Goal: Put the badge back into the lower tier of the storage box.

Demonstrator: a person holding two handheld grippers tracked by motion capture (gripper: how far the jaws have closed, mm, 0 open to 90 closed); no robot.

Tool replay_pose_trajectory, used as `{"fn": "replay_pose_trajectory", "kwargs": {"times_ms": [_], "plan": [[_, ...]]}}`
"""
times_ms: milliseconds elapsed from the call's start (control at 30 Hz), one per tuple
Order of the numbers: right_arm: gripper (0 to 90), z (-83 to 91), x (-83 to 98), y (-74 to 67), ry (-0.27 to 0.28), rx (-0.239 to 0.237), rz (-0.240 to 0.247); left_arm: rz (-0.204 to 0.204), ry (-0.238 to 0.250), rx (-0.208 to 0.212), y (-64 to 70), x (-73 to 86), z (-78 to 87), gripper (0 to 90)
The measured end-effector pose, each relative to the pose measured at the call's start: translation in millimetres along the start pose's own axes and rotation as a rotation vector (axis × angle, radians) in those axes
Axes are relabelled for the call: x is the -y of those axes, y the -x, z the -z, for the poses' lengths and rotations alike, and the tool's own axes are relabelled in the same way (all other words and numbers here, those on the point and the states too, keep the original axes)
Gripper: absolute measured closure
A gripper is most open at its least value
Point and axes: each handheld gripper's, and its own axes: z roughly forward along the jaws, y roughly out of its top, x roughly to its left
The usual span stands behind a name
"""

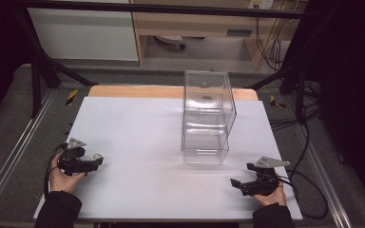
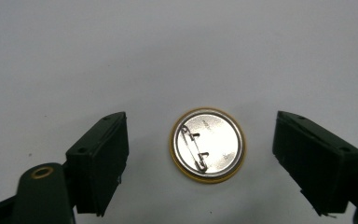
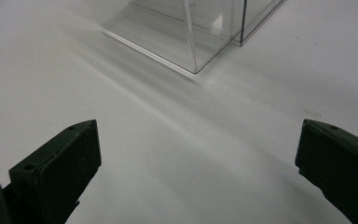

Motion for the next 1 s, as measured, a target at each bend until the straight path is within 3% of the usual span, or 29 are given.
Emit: {"fn": "replay_pose_trajectory", "kwargs": {"times_ms": [233, 600, 1000], "plan": [[0.7, 0.1, 0.0, 0.0, -0.001, -0.002, -0.003, -0.005, -0.021, 0.001, 0.8, -0.6, -4.5, 30.2], [0.7, 0.1, -0.1, 0.1, -0.001, -0.003, -0.003, -0.026, -0.037, -0.017, 2.7, -0.1, -6.5, 36.9], [0.7, -0.1, -0.2, 0.3, -0.003, -0.004, -0.004, -0.035, -0.040, -0.007, 6.0, -0.7, -5.5, 45.7]]}}
